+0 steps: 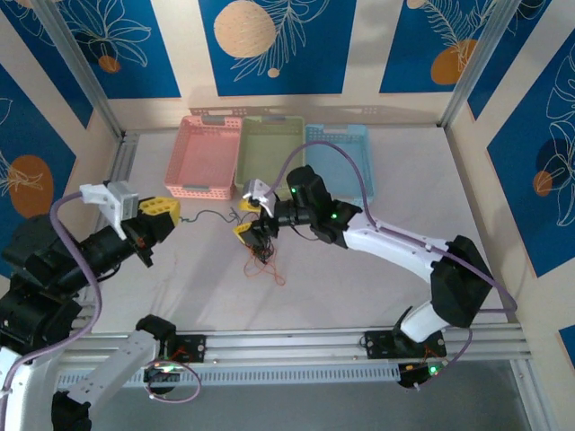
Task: Untangle the cables
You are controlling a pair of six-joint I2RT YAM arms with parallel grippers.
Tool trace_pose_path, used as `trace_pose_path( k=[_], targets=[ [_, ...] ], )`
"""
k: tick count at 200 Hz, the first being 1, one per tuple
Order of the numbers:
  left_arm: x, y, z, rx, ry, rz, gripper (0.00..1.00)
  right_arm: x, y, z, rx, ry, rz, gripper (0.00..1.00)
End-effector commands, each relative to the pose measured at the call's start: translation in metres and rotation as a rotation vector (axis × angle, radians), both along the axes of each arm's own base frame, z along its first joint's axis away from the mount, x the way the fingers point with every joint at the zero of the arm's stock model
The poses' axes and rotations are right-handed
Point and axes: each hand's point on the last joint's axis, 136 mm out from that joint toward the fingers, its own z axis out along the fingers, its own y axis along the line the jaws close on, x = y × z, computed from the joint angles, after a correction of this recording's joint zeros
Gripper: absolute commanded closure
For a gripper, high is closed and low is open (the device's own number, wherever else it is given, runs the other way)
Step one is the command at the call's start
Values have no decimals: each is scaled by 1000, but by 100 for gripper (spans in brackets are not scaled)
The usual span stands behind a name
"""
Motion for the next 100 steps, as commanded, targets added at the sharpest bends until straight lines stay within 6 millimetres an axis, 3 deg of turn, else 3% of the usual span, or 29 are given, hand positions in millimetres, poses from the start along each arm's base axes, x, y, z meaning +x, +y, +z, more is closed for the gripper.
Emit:
trace_pose_path(
  k=[1,24,64,100],
  targets=[
    [-19,-2,27,-68,-54,-57,100,-6,14,10,9,-47,85,34],
    [-21,-2,31,-83,-55,-67,100,-7,25,16,18,-49,107,37],
    [-22,0,23,-80,-45,-52,100,1,25,16,24,-18,80,57],
    [-21,4,15,-62,-37,-27,100,8,9,10,15,8,51,56]
  ],
)
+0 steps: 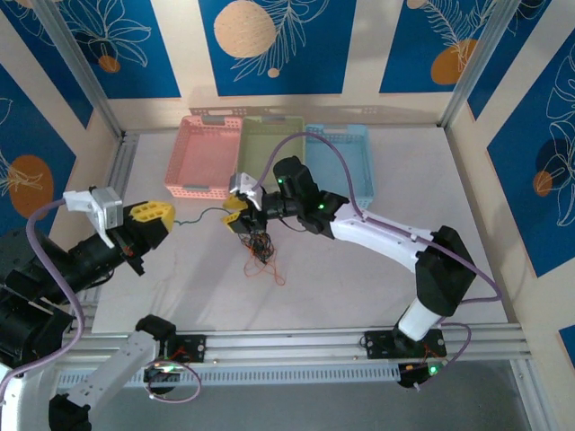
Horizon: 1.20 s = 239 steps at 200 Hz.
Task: Untangle the cables
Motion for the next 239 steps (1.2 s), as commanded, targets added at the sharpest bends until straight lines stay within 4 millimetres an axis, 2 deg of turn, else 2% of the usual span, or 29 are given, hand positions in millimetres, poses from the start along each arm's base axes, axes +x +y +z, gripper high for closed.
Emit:
trace_pose_path(
  k=[1,37,95,110,121,140,156,173,197,216,239],
  targets=[
    [-1,3,-1,-2,-10,17,100,-1,-11,2,5,19,1,56],
    [0,0,-4,-9,1,2,100,-2,-13,-4,-10,34,6,58],
    [1,2,-9,5,12,10,100,3,-12,5,14,28,-14,79],
    [0,2,-10,5,14,9,100,11,-14,10,23,45,-53,93],
    [0,2,-11,3,18,12,100,22,-18,15,34,90,-98,100],
    [0,3,-21,-12,49,17,100,48,-32,31,87,173,-206,100],
    [6,3,-42,-28,112,37,100,72,-53,55,194,291,-291,100],
    [16,12,-76,-39,205,114,100,97,-81,79,333,468,-380,100],
    [35,20,-129,-143,362,222,100,129,-118,95,525,767,-499,100],
    [48,15,-167,-213,474,242,100,136,-124,108,645,930,-473,100],
    [60,10,-191,-233,536,253,100,136,-123,120,710,1027,-449,100]
  ],
)
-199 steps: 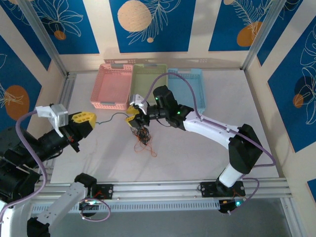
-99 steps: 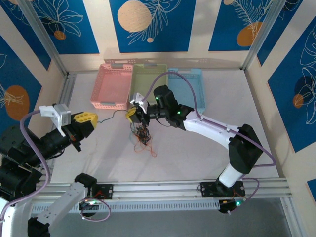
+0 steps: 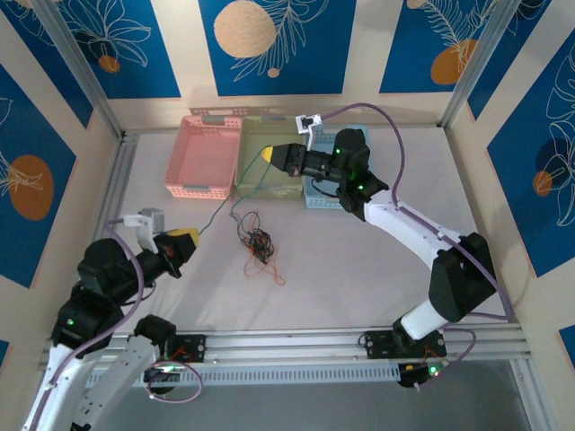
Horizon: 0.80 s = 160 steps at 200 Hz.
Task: Untangle the cables
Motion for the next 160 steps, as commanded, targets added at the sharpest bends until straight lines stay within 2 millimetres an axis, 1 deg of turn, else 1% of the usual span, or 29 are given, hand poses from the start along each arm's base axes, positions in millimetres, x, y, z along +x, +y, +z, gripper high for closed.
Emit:
trace_pose_path(
  k=[1,30,50,66,104,140,160],
  targets=[
    [5,4,-12,-94,73,59,100,38,-29,29,229,207,-150,100],
    [13,4,-26,-46,104,76,100,33,-31,33,264,237,-147,100],
    [14,3,-35,-39,131,75,100,35,-36,31,277,253,-165,100],
    [13,2,-38,-38,140,68,100,37,-40,30,282,245,-183,100],
    [10,3,-34,-35,132,64,100,42,-47,32,239,202,-213,100],
    [17,-7,-24,-101,120,38,100,38,-52,40,158,99,-240,100],
    [22,-9,-14,-107,94,32,68,35,-62,50,121,31,-270,100]
  ],
)
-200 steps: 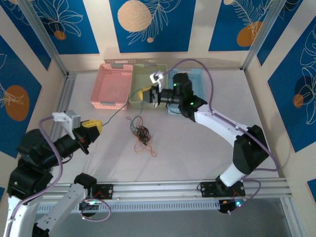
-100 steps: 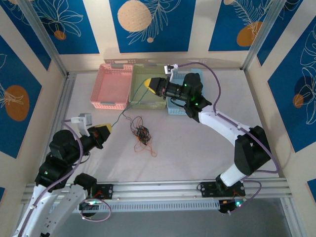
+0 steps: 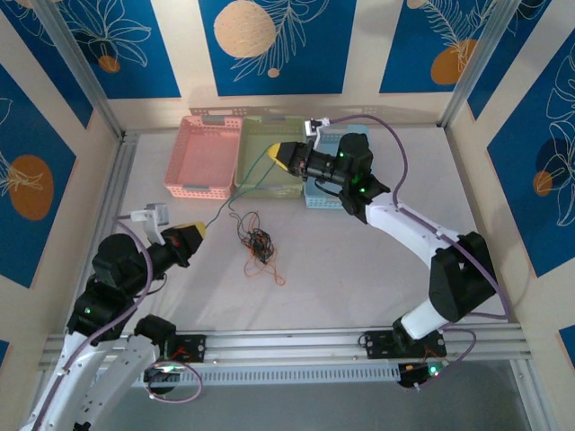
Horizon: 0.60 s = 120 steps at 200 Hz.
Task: Untangle the cables
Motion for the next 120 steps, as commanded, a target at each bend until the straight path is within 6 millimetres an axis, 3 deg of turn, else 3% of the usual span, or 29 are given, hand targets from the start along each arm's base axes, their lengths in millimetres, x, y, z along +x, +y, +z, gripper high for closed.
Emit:
trace_pose_path(
  k=[1,17,43,80,120],
  targets=[
    [0,-2,-8,-2,46,-12,66,20,-47,62,3,-205,-213,100],
    [3,-2,-3,18,32,-7,45,19,-61,71,-25,-245,-243,100],
    [6,7,-1,73,24,38,28,19,-88,79,-120,-300,-320,100],
    [3,22,-3,160,23,93,22,35,-135,65,-316,-306,-461,100],
    [-3,29,-12,212,43,102,22,72,-178,23,-666,-294,-568,100]
  ],
)
